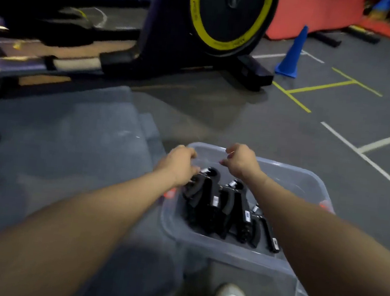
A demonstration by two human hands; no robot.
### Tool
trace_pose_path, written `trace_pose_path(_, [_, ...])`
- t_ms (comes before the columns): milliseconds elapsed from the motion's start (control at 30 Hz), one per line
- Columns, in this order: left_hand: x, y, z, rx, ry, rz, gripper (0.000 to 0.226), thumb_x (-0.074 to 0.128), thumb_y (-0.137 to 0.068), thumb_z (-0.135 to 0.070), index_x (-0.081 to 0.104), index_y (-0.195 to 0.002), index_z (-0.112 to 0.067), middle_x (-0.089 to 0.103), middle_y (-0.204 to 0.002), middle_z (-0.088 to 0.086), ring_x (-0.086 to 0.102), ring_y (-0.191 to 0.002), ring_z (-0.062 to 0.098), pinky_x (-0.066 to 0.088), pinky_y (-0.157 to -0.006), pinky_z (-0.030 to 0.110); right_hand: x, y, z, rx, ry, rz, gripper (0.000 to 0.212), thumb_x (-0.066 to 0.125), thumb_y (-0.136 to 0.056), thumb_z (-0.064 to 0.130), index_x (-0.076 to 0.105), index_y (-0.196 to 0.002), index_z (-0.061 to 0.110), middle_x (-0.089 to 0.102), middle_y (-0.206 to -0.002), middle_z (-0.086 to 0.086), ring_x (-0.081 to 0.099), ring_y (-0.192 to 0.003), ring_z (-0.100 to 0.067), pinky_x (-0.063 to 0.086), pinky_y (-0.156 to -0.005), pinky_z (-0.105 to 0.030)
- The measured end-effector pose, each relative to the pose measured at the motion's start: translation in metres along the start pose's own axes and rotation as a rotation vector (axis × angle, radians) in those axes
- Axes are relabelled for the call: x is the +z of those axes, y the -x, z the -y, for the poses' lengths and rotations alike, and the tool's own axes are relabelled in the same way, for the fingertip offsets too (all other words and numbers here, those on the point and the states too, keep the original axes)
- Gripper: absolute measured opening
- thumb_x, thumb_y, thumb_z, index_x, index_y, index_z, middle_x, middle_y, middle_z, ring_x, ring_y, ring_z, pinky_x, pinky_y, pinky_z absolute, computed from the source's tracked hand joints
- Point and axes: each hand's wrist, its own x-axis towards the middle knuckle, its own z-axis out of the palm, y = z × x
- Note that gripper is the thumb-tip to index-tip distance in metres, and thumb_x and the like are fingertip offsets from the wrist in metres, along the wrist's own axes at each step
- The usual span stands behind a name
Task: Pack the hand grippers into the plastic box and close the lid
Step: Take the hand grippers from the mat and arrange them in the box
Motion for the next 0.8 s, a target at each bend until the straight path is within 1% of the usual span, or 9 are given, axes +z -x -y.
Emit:
trace_pose_path(67, [-0.039,0.018,0.024,-0.055,0.031,-0.072,0.038,0.063,-0.085,-0.026,0.058,-0.120,-0.013,0.056,-0.127,0.010,0.054,-0.120,0.028,0.043,-0.102,0.036,0.007,0.011,0.053,-0.091,-0.028,-0.003,0.042,0.071,-0.082,0.018,0.059,-0.119,0.003,0.063,-0.122,-0.016,0.058,-0.116,-0.029,0.044,-0.096,-0.030])
trace_pose_path(167, [-0.096,0.056,0.061,-0.140,0.047,-0.182,0.039,0.063,-0.086,-0.029,0.056,-0.122,-0.014,0.056,-0.130,0.009,0.055,-0.119,0.027,0.044,-0.101,0.036,0.023,0.036,0.130,-0.190,-0.153,0.029,0.042,0.073,-0.080,0.016,0.060,-0.117,0.001,0.064,-0.120,-0.017,0.060,-0.114,-0.029,0.046,-0.100,-0.033])
trace_pose_path(267, [-0.149,0.104,0.099,-0.213,0.032,-0.268,0.041,0.062,-0.087,-0.031,0.055,-0.124,-0.015,0.055,-0.131,0.007,0.053,-0.120,0.026,0.043,-0.102,0.035,0.044,0.071,0.194,-0.267,-0.262,0.089,0.042,0.073,-0.080,0.017,0.058,-0.117,0.003,0.064,-0.118,-0.016,0.062,-0.109,-0.029,0.049,-0.094,-0.035])
trace_pose_path(400, [-0.200,0.170,0.159,-0.315,0.026,-0.339,0.043,0.062,-0.087,-0.030,0.054,-0.126,-0.016,0.055,-0.131,0.007,0.054,-0.119,0.024,0.044,-0.102,0.037,0.085,0.124,0.261,-0.344,-0.309,0.190,0.041,0.071,-0.082,0.018,0.057,-0.118,0.004,0.062,-0.119,-0.016,0.060,-0.108,-0.029,0.046,-0.089,-0.034])
trace_pose_path(500, [-0.214,0.207,0.207,-0.401,0.079,-0.373,0.041,0.064,-0.086,-0.029,0.055,-0.124,-0.015,0.058,-0.127,0.007,0.058,-0.111,0.024,0.048,-0.096,0.037,0.123,0.153,0.298,-0.381,-0.277,0.241,0.039,0.071,-0.082,0.018,0.057,-0.116,0.004,0.062,-0.118,-0.016,0.058,-0.100,-0.026,0.045,-0.084,-0.033])
trace_pose_path(600, [-0.212,0.240,0.268,-0.494,0.110,-0.373,0.040,0.067,-0.083,-0.027,0.058,-0.119,-0.014,0.062,-0.120,0.006,0.059,-0.108,0.025,0.047,-0.094,0.032,0.175,0.172,0.327,-0.396,-0.210,0.318,0.040,0.072,-0.082,0.018,0.057,-0.117,0.004,0.062,-0.109,-0.013,0.059,-0.105,-0.026,0.046,-0.090,-0.033])
trace_pose_path(667, [-0.204,0.257,0.309,-0.554,0.112,-0.349,0.039,0.069,-0.081,-0.026,0.060,-0.117,-0.014,0.062,-0.119,0.006,0.059,-0.109,0.026,0.046,-0.093,0.032,0.214,0.177,0.341,-0.406,-0.168,0.375,0.041,0.072,-0.081,0.018,0.058,-0.117,0.003,0.056,-0.098,-0.007,0.057,-0.094,-0.022,0.046,-0.085,-0.031])
trace_pose_path(733, [-0.193,0.270,0.348,-0.608,0.111,-0.325,0.038,0.071,-0.079,-0.025,0.061,-0.114,-0.015,0.062,-0.118,0.006,0.059,-0.108,0.026,0.046,-0.092,0.032,0.253,0.180,0.351,-0.408,-0.126,0.426,0.039,0.073,-0.080,0.017,0.060,-0.113,0.002,0.055,-0.093,-0.006,0.053,-0.087,-0.018,0.044,-0.079,-0.028])
trace_pose_path(800, [-0.180,0.280,0.384,-0.648,0.120,-0.304,0.041,0.072,-0.076,-0.025,0.061,-0.114,-0.016,0.061,-0.119,0.008,0.059,-0.108,0.027,0.047,-0.092,0.032,0.289,0.182,0.359,-0.405,-0.088,0.472,0.028,0.073,-0.079,0.015,0.062,-0.102,0.003,0.055,-0.089,-0.007,0.051,-0.084,-0.017,0.041,-0.075,-0.028])
